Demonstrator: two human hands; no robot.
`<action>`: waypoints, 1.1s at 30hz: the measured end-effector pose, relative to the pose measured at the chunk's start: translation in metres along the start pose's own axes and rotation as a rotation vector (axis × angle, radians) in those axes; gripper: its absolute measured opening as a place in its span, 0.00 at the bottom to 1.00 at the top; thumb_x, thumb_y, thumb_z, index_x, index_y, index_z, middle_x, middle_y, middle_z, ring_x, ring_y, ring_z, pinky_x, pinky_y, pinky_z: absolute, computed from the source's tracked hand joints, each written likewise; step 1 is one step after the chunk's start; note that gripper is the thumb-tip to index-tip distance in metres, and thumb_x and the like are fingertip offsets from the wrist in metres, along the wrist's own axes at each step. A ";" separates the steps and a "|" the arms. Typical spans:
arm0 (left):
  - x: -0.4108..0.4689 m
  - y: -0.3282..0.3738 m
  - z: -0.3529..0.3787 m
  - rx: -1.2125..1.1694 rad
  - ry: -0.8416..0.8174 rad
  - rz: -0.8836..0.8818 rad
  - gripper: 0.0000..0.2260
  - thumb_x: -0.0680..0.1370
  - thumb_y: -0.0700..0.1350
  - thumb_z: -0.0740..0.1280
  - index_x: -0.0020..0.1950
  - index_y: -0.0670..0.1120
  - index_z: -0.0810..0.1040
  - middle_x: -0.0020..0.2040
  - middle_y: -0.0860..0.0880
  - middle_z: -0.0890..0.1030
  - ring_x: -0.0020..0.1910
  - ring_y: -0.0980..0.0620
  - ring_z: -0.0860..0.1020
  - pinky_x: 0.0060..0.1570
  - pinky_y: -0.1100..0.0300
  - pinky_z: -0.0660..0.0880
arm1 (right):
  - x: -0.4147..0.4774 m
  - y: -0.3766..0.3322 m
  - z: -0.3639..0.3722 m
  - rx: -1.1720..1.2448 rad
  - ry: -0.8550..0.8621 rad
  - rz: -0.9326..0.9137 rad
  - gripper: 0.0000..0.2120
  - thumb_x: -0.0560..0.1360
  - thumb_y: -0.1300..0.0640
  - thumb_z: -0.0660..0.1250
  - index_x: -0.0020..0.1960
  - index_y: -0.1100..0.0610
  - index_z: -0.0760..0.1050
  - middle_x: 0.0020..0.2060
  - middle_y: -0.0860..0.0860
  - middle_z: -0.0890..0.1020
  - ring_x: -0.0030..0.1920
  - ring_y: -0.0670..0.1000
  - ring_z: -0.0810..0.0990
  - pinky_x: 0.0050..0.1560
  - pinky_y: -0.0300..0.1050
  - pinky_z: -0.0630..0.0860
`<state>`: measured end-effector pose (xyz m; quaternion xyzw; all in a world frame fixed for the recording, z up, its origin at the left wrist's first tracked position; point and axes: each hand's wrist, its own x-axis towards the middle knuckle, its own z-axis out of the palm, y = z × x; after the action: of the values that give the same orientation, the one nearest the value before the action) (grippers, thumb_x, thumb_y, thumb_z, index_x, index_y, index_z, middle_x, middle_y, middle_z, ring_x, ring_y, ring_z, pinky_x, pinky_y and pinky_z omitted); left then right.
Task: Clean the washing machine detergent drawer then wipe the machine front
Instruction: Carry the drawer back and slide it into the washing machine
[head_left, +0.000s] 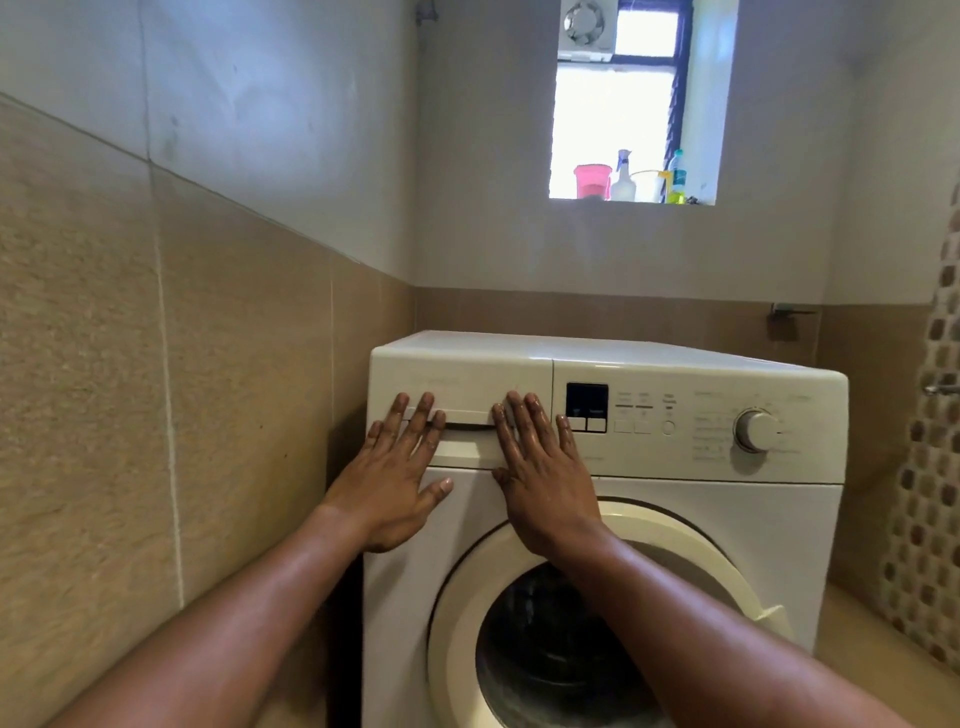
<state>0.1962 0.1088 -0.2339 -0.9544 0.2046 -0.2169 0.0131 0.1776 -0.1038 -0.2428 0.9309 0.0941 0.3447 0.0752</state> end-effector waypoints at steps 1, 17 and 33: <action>-0.001 0.000 -0.001 -0.001 -0.008 -0.008 0.35 0.81 0.65 0.46 0.77 0.54 0.27 0.73 0.54 0.20 0.73 0.51 0.21 0.75 0.50 0.32 | 0.000 -0.002 0.000 0.022 -0.012 0.010 0.31 0.84 0.46 0.44 0.78 0.52 0.30 0.76 0.51 0.27 0.76 0.52 0.26 0.77 0.55 0.33; 0.031 0.060 -0.110 -0.781 -0.326 -0.591 0.29 0.83 0.59 0.53 0.81 0.48 0.56 0.82 0.50 0.52 0.80 0.46 0.54 0.77 0.44 0.56 | 0.051 -0.001 -0.114 0.887 -0.381 0.424 0.27 0.83 0.48 0.56 0.79 0.54 0.58 0.77 0.53 0.63 0.78 0.53 0.58 0.77 0.49 0.55; 0.074 0.050 -0.163 -2.224 -0.042 -1.549 0.48 0.73 0.68 0.67 0.81 0.42 0.53 0.78 0.35 0.58 0.77 0.37 0.59 0.76 0.44 0.60 | 0.092 -0.021 -0.142 2.391 -0.397 1.784 0.45 0.74 0.39 0.70 0.80 0.58 0.52 0.76 0.64 0.58 0.76 0.63 0.61 0.73 0.57 0.66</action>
<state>0.1692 0.0446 -0.0616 -0.3320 -0.3152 0.1249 -0.8802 0.1503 -0.0517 -0.0833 0.2219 -0.2812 -0.1299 -0.9246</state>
